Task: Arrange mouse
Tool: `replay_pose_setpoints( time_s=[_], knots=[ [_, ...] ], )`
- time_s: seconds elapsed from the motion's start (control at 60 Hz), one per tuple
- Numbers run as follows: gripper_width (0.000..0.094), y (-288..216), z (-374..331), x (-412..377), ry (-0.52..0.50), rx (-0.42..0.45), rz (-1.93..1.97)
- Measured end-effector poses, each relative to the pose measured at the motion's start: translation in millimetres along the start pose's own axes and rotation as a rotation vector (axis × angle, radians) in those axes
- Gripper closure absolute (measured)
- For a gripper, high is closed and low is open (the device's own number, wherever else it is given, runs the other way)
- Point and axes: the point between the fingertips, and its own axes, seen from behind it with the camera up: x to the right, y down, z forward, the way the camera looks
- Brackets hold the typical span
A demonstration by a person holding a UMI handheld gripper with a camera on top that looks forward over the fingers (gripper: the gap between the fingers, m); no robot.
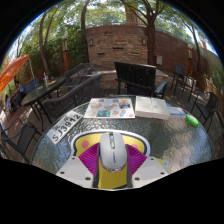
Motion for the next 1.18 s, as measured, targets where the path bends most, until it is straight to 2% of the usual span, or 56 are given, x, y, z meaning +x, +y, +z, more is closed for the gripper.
replay_pose_setpoints(
  time_s=[0.067,0.083,0.15,0.183,0.217,0.233,0.267,0.3,0.517,0.783,0.967,1.183],
  knots=[
    [0.0485,20,33,-16,-0.006,-0.048,-0.004],
    [0.0469,27,17,-5,-0.012,-0.059,-0.010],
    [0.0397,37,30,-12,-0.014,-0.096,-0.008],
    [0.0282,35,34,-18,-0.015,-0.095,-0.008],
    [0.0105,34,11,-6,-0.017,-0.081,-0.017],
    [0.0065,32,7,-7,-0.016,-0.076,-0.022],
    [0.0101,24,19,-18,-0.009,-0.064,-0.035],
    [0.0095,19,-16,-10,-0.016,-0.064,-0.047],
    [0.0076,-10,-133,-31,-0.013,0.003,-0.114],
    [0.0079,6,-264,-46,0.033,0.058,-0.138],
    [0.0079,23,-300,-50,0.044,0.065,-0.135],
    [0.0079,25,-310,-48,0.058,0.077,-0.140]
  ],
)
